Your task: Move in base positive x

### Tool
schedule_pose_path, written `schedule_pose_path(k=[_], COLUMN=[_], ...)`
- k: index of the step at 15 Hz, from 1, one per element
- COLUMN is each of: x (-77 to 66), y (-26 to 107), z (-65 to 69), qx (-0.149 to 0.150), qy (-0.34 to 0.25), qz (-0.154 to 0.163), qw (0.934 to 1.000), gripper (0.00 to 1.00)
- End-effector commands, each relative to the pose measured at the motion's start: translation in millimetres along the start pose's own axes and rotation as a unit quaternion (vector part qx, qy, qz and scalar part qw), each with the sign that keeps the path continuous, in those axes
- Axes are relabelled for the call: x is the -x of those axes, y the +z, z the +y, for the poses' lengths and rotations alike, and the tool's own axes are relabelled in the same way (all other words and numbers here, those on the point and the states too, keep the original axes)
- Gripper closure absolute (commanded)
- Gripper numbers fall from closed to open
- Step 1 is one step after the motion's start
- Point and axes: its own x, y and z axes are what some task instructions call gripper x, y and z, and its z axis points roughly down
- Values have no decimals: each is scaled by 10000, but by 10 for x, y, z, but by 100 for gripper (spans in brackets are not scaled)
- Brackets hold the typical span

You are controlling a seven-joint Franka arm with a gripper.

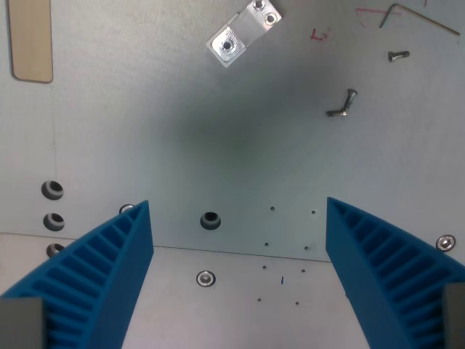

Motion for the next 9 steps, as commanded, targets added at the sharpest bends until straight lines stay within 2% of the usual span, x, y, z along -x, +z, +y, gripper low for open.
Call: schedule_pose_path(k=[1, 9], x=[-52, -452], y=[-20, -21], z=[15, 132], qx=[2, 2], qy=[0, 0], qz=[23, 23], qw=[10000, 10000], gripper=[0, 0])
